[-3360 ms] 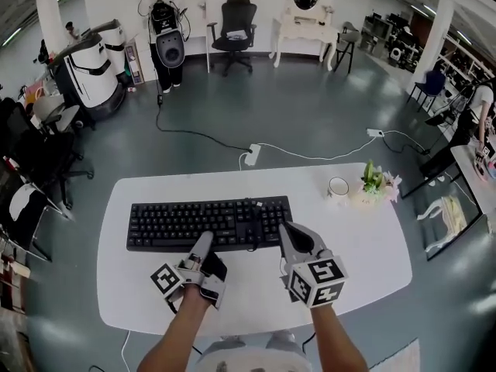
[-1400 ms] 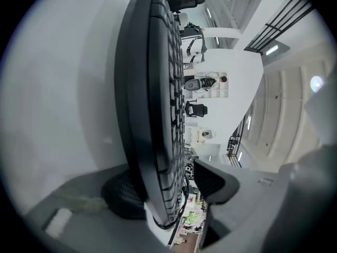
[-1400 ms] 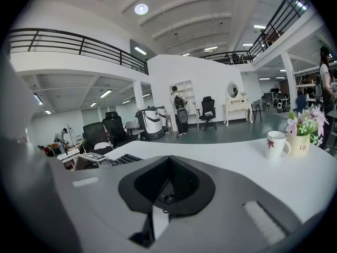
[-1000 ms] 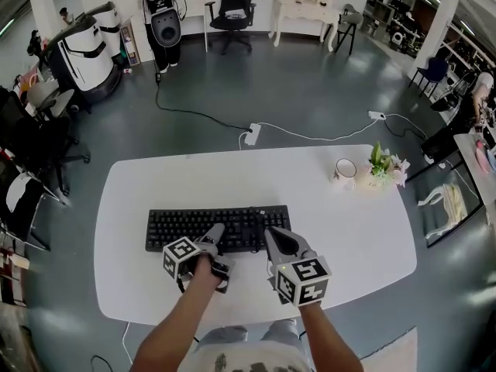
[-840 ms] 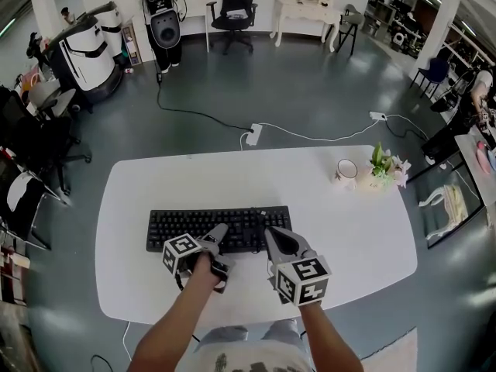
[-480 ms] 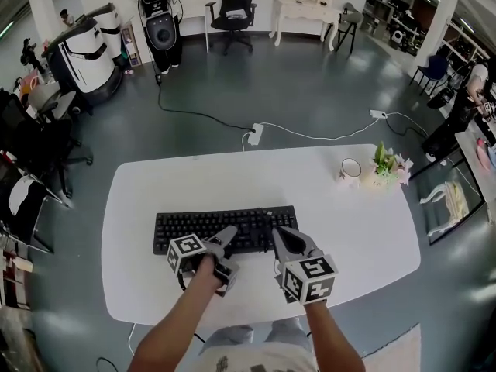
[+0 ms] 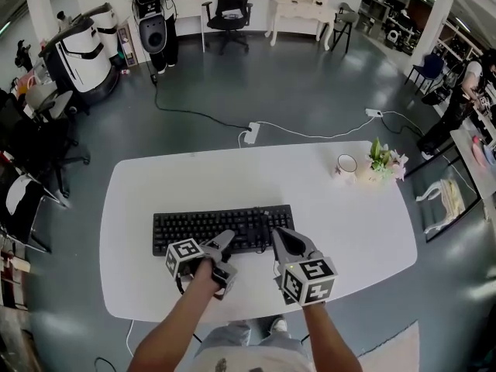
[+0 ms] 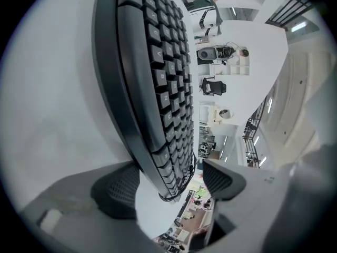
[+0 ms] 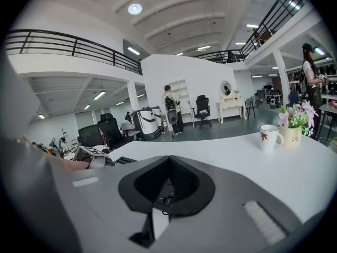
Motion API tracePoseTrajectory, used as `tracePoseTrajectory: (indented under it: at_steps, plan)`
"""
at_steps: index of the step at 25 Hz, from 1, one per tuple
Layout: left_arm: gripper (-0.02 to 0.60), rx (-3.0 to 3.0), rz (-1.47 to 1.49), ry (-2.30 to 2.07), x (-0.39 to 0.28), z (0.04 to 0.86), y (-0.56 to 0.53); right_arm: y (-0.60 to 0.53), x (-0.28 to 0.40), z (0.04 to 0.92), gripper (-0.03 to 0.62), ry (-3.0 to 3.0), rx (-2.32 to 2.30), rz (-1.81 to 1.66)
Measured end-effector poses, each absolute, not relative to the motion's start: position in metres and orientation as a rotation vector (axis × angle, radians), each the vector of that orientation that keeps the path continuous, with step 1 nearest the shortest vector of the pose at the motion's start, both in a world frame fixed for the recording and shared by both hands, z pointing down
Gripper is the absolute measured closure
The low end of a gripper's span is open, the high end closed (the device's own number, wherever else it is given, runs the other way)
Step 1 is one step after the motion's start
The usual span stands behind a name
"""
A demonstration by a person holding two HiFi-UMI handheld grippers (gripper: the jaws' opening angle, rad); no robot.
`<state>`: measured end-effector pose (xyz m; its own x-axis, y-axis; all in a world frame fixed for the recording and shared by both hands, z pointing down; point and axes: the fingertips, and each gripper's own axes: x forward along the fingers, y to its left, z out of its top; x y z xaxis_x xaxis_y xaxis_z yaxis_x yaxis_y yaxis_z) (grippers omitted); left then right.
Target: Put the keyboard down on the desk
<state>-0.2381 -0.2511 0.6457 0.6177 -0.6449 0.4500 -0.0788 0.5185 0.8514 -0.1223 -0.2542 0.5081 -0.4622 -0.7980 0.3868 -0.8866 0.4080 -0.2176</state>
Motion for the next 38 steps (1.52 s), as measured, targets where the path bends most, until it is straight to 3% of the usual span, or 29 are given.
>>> tracePoseTrajectory:
  at_steps: [13, 22, 38]
  plan:
    - [0.204, 1.211, -0.466, -0.992, -0.232, 0.602, -0.237, -0.224, -0.089, 0.5, 0.594, -2.53, 1.368, 0.563]
    - [0.364, 1.739, -0.222, -1.267, -0.23, 0.527, -0.224, -0.212, -0.061, 0.467, 0.594, -2.608, 1.302, 0.492]
    - [0.494, 2.366, 0.274, -1.632, -0.206, 0.428, -0.19, -0.195, -0.032, 0.419, 0.595, -2.681, 1.221, 0.341]
